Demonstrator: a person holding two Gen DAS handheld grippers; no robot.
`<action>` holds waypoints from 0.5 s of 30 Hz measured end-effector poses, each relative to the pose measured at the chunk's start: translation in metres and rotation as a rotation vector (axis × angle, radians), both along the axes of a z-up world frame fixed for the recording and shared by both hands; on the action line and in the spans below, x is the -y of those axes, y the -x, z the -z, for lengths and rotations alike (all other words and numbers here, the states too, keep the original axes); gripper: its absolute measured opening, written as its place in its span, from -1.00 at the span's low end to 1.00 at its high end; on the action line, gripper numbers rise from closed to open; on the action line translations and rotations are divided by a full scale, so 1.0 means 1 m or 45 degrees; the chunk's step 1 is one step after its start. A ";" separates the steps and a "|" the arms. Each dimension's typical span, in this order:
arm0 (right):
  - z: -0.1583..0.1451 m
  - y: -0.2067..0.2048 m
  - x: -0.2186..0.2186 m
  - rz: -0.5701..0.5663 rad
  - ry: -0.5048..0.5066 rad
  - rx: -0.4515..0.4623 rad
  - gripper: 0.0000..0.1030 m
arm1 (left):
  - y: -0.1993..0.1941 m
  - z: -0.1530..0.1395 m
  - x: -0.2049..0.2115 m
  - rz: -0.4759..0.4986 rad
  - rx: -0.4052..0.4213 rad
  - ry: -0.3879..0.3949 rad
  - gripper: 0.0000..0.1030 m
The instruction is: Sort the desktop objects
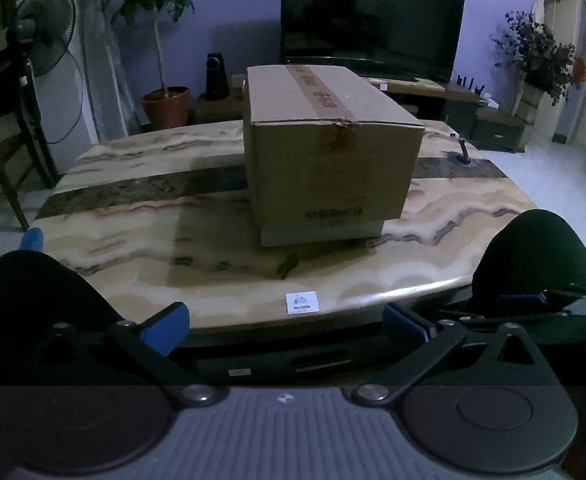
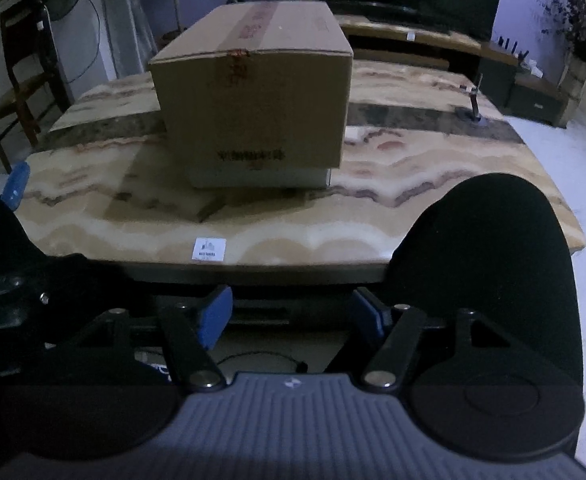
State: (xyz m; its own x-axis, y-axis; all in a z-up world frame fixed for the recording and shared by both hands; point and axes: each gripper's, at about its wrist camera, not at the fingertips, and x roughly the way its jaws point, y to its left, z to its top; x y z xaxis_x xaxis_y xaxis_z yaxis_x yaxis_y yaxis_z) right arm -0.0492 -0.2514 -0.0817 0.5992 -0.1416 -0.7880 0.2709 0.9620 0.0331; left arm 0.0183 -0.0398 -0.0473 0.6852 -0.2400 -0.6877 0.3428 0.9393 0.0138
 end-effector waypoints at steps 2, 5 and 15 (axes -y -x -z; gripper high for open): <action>0.000 0.001 0.001 0.004 -0.001 0.002 0.33 | 0.000 -0.001 0.001 0.007 0.008 -0.008 0.98; -0.014 0.011 -0.002 0.012 0.051 0.149 0.33 | 0.003 -0.007 -0.003 -0.027 0.051 0.012 0.98; -0.027 0.022 0.010 0.036 -0.056 0.297 1.00 | -0.003 -0.022 -0.028 -0.182 0.098 0.141 0.98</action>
State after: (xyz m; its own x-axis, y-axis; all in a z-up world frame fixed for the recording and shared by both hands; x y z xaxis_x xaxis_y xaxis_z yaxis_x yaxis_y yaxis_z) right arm -0.0716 -0.2611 -0.0543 0.7620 -0.1296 -0.6345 0.2779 0.9504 0.1396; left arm 0.0210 -0.0118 -0.0249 0.7672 -0.2082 -0.6066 0.2081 0.9755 -0.0717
